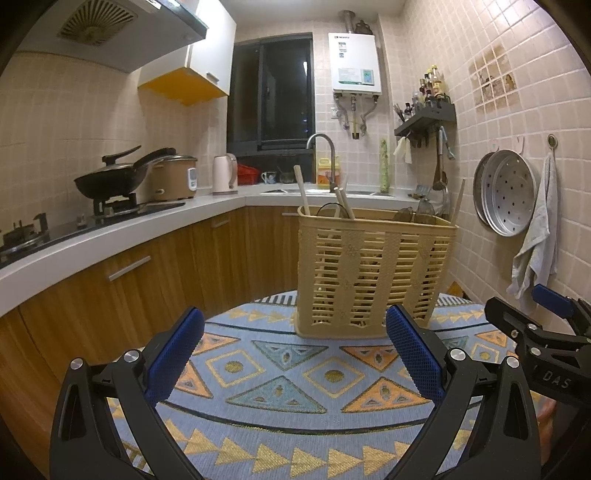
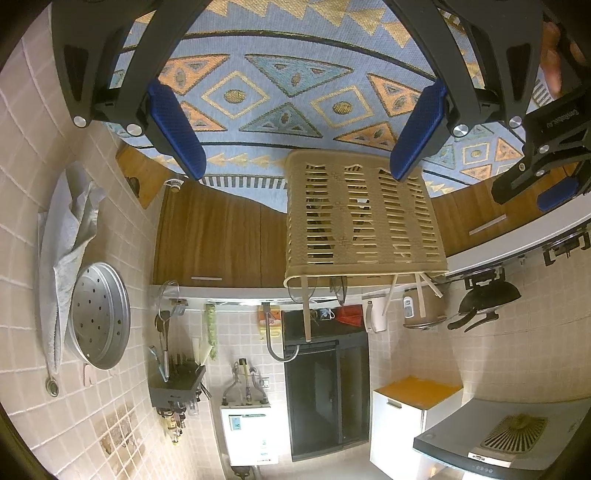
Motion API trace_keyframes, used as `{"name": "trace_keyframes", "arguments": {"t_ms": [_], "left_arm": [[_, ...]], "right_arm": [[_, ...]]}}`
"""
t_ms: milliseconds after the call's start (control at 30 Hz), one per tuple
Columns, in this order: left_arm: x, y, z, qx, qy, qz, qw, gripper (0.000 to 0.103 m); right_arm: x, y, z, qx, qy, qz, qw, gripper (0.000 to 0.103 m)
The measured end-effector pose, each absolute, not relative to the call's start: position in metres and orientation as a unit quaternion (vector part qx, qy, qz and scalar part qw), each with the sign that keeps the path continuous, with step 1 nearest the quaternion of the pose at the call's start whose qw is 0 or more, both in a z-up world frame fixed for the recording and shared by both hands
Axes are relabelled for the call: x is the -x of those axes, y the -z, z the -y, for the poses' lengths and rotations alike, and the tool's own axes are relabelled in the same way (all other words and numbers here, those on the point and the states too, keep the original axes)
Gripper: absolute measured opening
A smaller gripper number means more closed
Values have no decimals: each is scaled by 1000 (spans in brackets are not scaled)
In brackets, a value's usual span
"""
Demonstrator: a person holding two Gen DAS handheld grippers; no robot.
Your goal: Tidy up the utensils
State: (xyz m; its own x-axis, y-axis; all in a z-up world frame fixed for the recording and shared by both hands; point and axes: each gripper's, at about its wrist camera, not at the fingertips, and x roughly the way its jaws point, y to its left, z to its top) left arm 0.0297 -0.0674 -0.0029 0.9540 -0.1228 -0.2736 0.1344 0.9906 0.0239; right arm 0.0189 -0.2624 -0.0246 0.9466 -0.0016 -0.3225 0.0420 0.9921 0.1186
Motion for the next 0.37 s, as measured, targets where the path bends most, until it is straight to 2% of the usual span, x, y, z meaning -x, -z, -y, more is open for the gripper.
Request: {"name": "trace_keyframes", "arguments": {"t_ms": [367], "left_arm": [[-31,3,62,-5,59,-148,987,96]], "right_arm": [[-22,25,266,-70,13,-170,983,95]]}}
